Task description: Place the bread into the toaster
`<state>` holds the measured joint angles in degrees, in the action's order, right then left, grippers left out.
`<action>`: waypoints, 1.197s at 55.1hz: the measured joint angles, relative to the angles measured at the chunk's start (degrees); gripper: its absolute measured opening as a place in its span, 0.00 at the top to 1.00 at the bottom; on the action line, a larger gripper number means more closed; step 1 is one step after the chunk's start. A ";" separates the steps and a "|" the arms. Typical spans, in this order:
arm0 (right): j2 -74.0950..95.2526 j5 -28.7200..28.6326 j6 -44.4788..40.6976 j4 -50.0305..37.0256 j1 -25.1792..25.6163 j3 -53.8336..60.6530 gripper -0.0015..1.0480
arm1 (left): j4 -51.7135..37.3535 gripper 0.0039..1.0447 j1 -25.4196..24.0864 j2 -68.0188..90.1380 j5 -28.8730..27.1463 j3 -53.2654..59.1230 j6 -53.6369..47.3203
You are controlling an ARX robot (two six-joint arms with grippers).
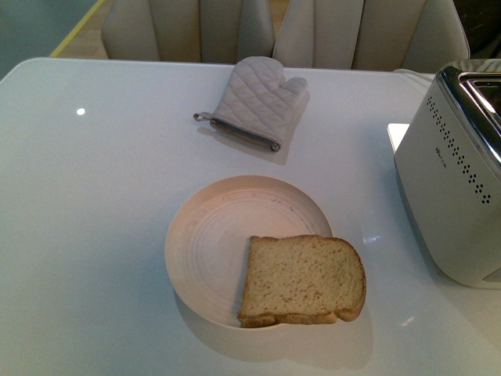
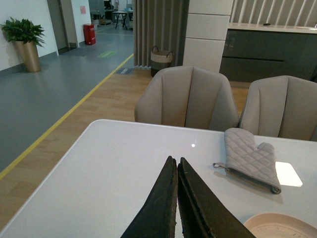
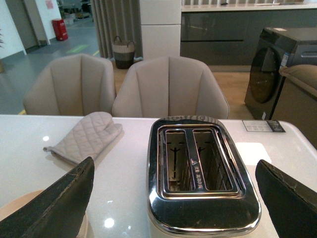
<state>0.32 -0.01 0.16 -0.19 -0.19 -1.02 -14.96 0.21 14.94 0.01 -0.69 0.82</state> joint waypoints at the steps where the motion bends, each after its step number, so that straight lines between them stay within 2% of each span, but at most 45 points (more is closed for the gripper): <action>1: 0.00 0.00 0.00 0.00 0.00 0.00 0.09 | 0.37 0.97 0.00 -0.35 -0.02 0.00 0.00; 18: 0.00 0.00 0.00 0.00 0.00 0.00 0.09 | 4.76 0.97 0.00 -4.79 0.00 0.00 0.00; 23: 0.00 0.02 0.00 0.00 0.00 0.00 0.09 | 14.01 0.97 0.00 -12.44 0.00 -0.02 -0.04; 35: 0.00 0.02 0.00 0.00 0.00 0.00 0.09 | 14.88 0.97 0.00 -14.56 0.00 -0.02 -0.04; 44: 0.00 0.02 0.00 0.00 0.00 0.00 0.09 | 14.88 0.58 0.00 -14.58 0.00 -0.02 -0.13; 45: 0.48 1.05 0.39 0.83 -0.26 -0.24 0.09 | 14.88 0.54 0.00 -14.58 0.00 -0.02 -0.13; 47: 4.13 7.63 2.91 9.14 -2.60 -3.28 0.09 | 14.91 0.44 0.00 -14.58 -0.02 -0.02 -0.15; 48: 6.19 10.29 4.04 12.33 -3.58 -4.57 0.09 | 14.91 0.43 0.00 -14.58 -0.07 -0.02 -0.15; 51: 10.49 13.68 6.03 17.81 -5.77 -6.54 0.09 | 14.91 0.32 0.00 -14.64 0.02 -0.02 -0.15; 55: 13.70 15.34 7.65 18.08 -8.39 -7.13 0.09 | 14.93 0.22 0.00 -14.64 -0.02 -0.02 -0.15; 61: 18.84 15.41 10.08 13.84 -11.45 -9.62 0.09 | 14.95 0.05 0.00 -14.67 -0.02 -0.02 -0.22; 66: 25.79 12.52 13.75 10.84 -14.05 -12.55 0.09 | 14.95 0.07 0.00 -14.67 -0.02 -0.02 -0.26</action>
<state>26.11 12.51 13.91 10.66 -14.24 -13.56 -0.01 0.21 0.27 -0.01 -0.71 0.56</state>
